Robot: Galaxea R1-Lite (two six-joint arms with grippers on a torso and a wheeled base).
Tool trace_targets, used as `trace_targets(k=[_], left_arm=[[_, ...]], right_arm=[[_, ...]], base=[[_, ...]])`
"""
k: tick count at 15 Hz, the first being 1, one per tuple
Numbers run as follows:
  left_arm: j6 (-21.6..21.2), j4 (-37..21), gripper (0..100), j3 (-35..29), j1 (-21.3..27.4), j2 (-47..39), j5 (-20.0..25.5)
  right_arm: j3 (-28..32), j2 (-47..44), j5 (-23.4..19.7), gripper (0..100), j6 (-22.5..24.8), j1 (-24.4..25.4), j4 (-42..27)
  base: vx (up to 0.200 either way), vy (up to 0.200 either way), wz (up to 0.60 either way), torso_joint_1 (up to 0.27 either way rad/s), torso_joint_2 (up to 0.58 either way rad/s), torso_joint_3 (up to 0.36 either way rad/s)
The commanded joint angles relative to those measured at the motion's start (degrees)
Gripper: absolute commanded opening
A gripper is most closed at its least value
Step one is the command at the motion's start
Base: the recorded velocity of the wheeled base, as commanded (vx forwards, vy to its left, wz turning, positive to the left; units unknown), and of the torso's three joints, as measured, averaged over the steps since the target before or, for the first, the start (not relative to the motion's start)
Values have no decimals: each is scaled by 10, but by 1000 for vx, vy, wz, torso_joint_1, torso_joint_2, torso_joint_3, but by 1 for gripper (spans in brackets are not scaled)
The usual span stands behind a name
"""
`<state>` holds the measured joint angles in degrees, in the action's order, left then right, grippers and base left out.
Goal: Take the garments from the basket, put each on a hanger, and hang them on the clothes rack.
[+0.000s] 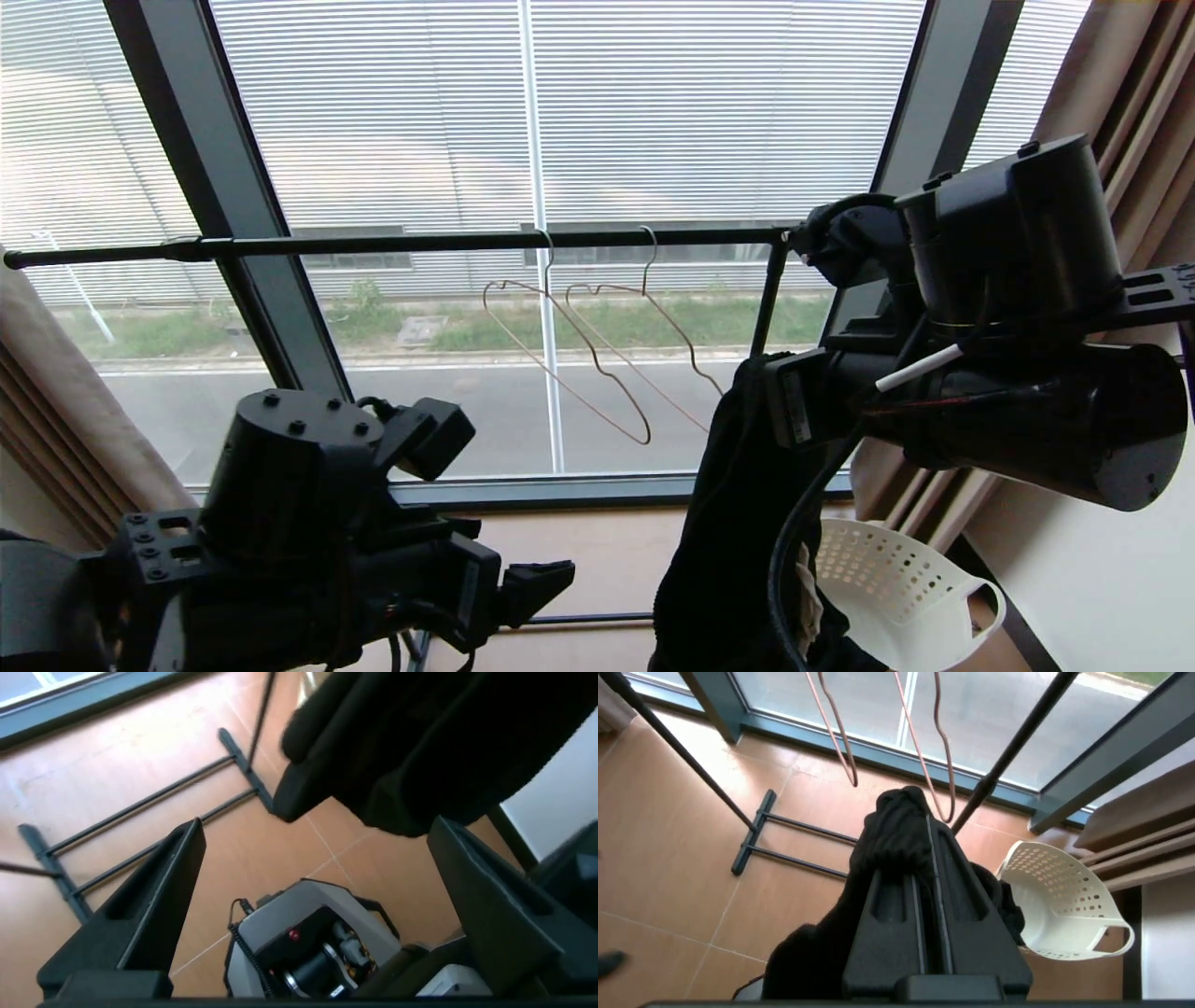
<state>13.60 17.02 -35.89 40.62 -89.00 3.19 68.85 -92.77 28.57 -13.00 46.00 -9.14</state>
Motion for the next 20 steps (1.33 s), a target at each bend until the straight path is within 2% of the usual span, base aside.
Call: trace_targets(k=[1,4,6,9,10,15,20], left_arm=[[0,0,100,-30,27,-55,-1],[0,3,100,-48,38,-74,-7],[0,2,100,-47,44,-71,-46],[29,3,100,-37,58,-68,-50],[41,2,100,-37,61,-68,-52],[39,2,100,-46,68,-51,-53],[41,3,100,-60,77,-96,-50]], right_arm=[[0,-4,0,0,0,1,1],[-1,5,1,0,-13,1,2],[-6,1,0,0,-20,2,1],[-43,17,5,0,-34,9,2],[-40,28,19,0,-33,12,2],[-40,31,24,0,-34,16,3],[-22,5,23,0,-34,16,4]], base=[[0,0,0,0,0,0],[0,0,0,0,0,0],[0,0,0,0,0,0],[0,0,0,0,0,0],[0,0,0,0,0,0],[0,0,0,0,0,0],[0,0,0,0,0,0]])
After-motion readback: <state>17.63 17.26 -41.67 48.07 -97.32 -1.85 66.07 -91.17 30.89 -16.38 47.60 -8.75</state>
